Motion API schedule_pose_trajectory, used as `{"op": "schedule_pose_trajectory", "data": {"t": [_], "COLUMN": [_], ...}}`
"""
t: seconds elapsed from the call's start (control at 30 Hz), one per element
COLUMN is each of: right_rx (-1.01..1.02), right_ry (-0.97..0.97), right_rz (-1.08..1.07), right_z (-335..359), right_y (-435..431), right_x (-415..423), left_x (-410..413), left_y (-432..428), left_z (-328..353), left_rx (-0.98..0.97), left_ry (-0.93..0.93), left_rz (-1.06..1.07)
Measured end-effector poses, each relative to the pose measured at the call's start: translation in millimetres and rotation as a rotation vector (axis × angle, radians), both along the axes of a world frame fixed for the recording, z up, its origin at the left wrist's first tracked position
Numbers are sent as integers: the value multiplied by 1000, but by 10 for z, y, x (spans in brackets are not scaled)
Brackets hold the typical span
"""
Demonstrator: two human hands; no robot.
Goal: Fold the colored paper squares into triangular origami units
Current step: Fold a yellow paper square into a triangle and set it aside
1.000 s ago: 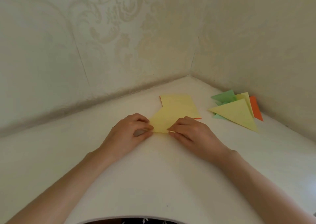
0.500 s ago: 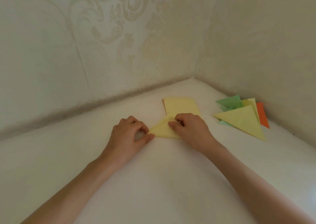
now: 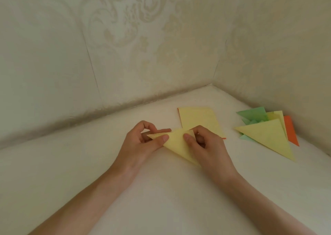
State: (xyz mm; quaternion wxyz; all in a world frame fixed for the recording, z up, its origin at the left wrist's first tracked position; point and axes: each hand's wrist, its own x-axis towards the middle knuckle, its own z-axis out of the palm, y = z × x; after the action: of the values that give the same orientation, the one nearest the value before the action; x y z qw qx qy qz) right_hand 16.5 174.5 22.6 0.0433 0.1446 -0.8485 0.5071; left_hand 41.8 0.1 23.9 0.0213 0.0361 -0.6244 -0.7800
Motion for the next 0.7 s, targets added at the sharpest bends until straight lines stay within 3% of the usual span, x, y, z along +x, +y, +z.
{"op": "schedule_pose_trajectory", "data": {"t": [0.1, 0.17, 0.4, 0.7], "right_rx": [-101, -54, -383, -538], "right_ry": [5, 60, -329, -310], "right_rz": [-7, -31, 48, -5], "right_z": [30, 55, 163, 121], "right_y": [-21, -3, 27, 4], "right_x": [47, 58, 35, 26], "left_x": [5, 10, 14, 21], "left_y": [-13, -16, -25, -14], "left_z": [32, 43, 62, 50], "left_rx": [33, 19, 23, 29], "left_ry": [36, 55, 105, 152], "left_rz": [-9, -22, -17, 8]}}
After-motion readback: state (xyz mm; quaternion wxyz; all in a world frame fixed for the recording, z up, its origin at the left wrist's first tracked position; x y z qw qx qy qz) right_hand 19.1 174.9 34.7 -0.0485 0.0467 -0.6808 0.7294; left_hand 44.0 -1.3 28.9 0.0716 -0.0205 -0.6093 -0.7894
